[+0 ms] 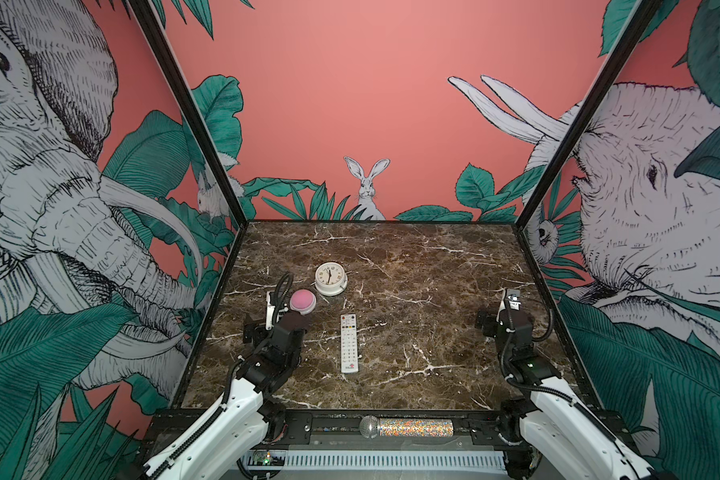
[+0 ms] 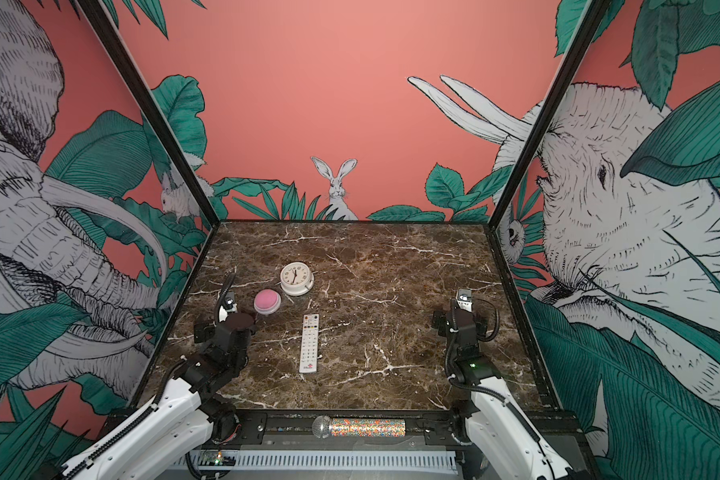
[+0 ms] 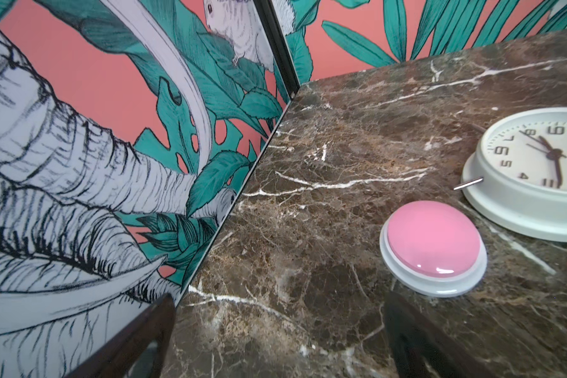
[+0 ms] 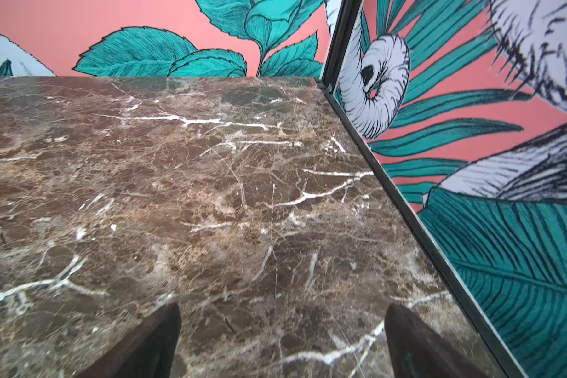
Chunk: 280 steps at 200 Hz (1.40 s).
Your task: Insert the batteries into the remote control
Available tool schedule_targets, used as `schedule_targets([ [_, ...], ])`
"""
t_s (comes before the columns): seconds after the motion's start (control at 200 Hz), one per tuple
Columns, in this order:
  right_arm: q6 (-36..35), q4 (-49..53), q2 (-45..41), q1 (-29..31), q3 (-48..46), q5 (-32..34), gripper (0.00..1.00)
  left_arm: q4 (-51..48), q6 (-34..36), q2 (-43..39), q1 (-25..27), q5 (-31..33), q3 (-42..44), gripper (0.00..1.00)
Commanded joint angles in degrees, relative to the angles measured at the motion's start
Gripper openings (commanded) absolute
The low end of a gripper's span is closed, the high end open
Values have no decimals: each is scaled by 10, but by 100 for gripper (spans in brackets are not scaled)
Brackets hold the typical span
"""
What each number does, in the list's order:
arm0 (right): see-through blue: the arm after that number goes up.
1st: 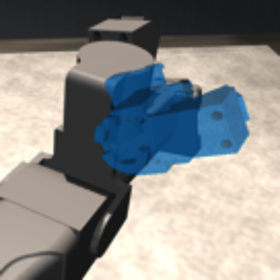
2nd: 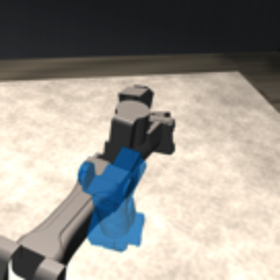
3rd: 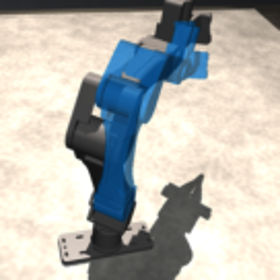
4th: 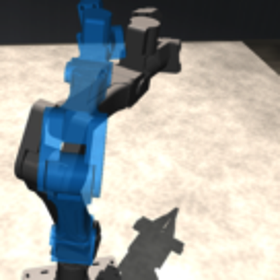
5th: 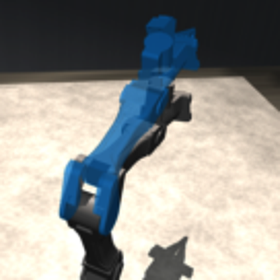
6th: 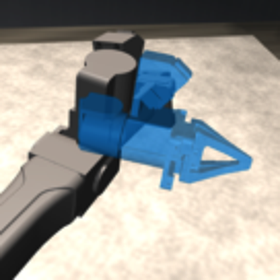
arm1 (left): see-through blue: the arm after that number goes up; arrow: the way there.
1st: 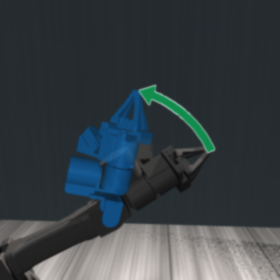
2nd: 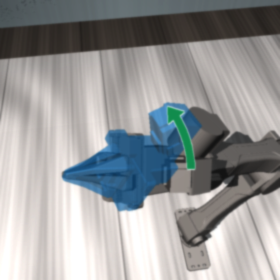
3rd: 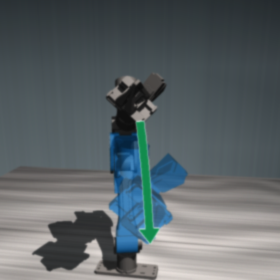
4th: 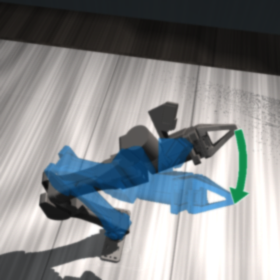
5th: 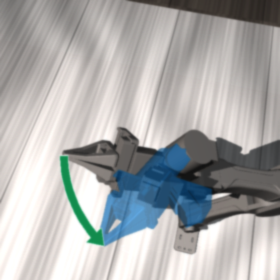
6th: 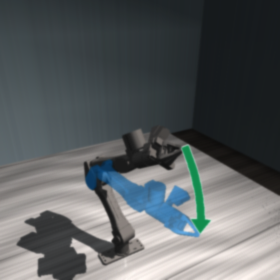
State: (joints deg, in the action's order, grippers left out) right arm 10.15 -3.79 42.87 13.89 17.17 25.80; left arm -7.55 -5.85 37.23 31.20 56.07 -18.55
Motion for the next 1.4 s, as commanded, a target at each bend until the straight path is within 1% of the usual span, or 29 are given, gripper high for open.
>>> schedule_targets([
  [0.0, -46, -107, 28, -9, -6, -14, 99, 123, 77, -5, -5, 17, 38, 100],
  [0.095, -82, -230, 53, -12, -54, -32, 99, 214, 109, 8, -9, 28, 75, 100],
  [0.18, -96, -331, 87, -17, -86, -25, 99, 297, 125, 34, -19, 19, 104, 100],
  [0.235, -104, -344, 119, -24, -82, -17, 99, 329, 123, 57, -35, -3, 113, 100],
  [0.33, -112, -412, 174, -36, -83, -14, 99, 383, 137, 105, -55, -34, 114, 99],
  [0.465, -93, -488, 250, -51, -79, -40, 99, 462, 140, 184, -86, -91, 105, 99],
  [0.54, -102, -532, 286, -52, -73, -53, 99, 518, 143, 234, -104, -114, 98, 99],
  [0.615, -109, -544, 307, -53, -64, -52, 99, 560, 146, 284, -130, -147, 85, 100],
  [0.73, -119, -549, 337, -55, -48, -54, 99, 597, 123, 344, -176, -214, 62, 100],
  [0.79, -118, -586, 366, -62, -47, -54, 99, 629, 118, 377, -191, -245, 52, 100],
  [0.84, -115, -620, 394, -66, -49, -53, 99, 652, 128, 408, -197, -267, 42, 99],
  [0.95, -116, -659, 444, -69, -44, -65, 99, 657, 136, 468, -203, -289, 10, 100],
  [1.005, -124, -705, 478, -69, -48, -66, 99, 661, 143, 489, -205, -301, -2, 100],
  [1.04, -127, -730, 484, -67, -54, -60, 99, 656, 147, 493, -206, -309, -8, 100],
  [1.11, -117, -718, 483, -66, -54, -39, 99, 592, 134, 478, -217, -339, -25, 100],
  [1.16, -115, -709, 484, -66, -46, -22, 99, 584, 133, 488, -226, -359, -37, 100],
  [1.195, -111, -682, 480, -66, -37, -18, 99, 576, 131, 496, -233, -372, -48, 99],
  [1.27, -107, -616, 470, -66, -7, -11, 99, 516, 119, 493, -248, -405, -71, 100],
  [1.32, -107, -593, 469, -66, 5, -11, 99, 525, 114, 499, -255, -412, -71, 100],
  [1.395, -104, -562, 468, -67, 21, -9, 99, 554, 108, 508, -269, -445, -54, 99],
])
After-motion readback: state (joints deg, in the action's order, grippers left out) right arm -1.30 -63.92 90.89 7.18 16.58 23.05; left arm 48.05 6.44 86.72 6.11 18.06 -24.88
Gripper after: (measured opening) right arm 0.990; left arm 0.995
